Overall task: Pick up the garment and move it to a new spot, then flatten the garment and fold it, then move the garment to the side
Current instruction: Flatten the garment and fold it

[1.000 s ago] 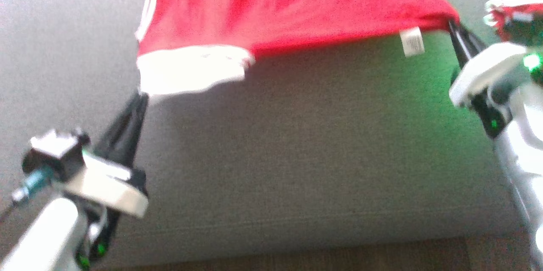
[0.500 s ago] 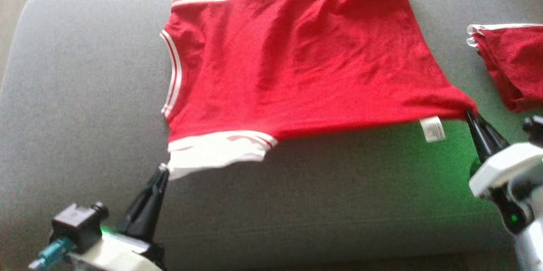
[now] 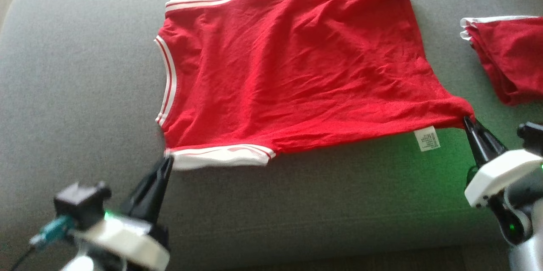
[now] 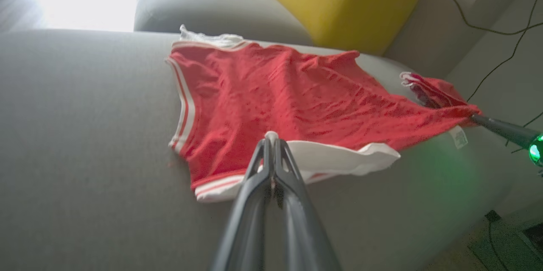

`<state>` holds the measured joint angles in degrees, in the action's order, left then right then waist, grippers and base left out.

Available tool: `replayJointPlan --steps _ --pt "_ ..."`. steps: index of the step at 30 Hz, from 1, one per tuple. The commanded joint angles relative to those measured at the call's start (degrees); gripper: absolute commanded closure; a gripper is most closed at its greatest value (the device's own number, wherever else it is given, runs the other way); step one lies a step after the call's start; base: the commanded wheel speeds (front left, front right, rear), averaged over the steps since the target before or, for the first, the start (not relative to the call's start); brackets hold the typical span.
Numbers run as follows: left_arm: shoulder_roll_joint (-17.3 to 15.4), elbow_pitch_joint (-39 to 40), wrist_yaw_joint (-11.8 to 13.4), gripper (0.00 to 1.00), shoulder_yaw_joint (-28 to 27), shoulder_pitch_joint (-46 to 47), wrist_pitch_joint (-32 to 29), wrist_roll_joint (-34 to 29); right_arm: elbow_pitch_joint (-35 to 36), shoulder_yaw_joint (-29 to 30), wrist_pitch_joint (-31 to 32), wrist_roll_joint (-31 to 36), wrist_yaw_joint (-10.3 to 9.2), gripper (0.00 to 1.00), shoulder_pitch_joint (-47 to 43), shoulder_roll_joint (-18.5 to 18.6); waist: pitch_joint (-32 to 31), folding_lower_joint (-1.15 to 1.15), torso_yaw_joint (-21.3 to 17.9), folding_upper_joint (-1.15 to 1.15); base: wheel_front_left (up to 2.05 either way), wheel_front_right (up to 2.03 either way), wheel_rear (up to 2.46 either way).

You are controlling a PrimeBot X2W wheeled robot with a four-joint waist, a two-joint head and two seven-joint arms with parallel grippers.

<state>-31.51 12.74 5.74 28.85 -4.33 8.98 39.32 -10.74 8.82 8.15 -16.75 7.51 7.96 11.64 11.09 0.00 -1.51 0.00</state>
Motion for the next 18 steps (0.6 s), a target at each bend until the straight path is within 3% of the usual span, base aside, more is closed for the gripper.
replayJointPlan --steps 1,5,11,18 --pt "-0.25 0.86 -0.41 1.00 -2.39 5.00 0.02 -0.77 1.27 -0.72 0.24 0.92 -0.02 1.00 2.75 0.76 0.34 0.00 0.18 0.00 0.00 0.00 0.00" --pt "1.65 -3.69 -1.32 1.00 -1.93 11.11 0.56 -2.15 -2.37 -0.25 -0.09 2.04 -0.02 1.00 6.92 0.08 1.37 0.00 0.61 0.00 0.00 0.00 0.00" --pt "3.67 -12.76 -4.77 1.00 -1.36 22.63 2.20 -4.64 -9.32 0.33 -2.75 2.55 -0.02 1.00 15.88 -0.59 4.36 0.00 1.41 0.00 0.00 0.00 0.00" --pt "5.91 -21.07 -6.01 1.00 -0.95 33.48 4.81 -9.99 -15.35 -0.28 -5.62 3.48 -0.02 1.00 23.27 -0.10 7.70 0.00 2.11 0.00 0.00 0.00 0.00"
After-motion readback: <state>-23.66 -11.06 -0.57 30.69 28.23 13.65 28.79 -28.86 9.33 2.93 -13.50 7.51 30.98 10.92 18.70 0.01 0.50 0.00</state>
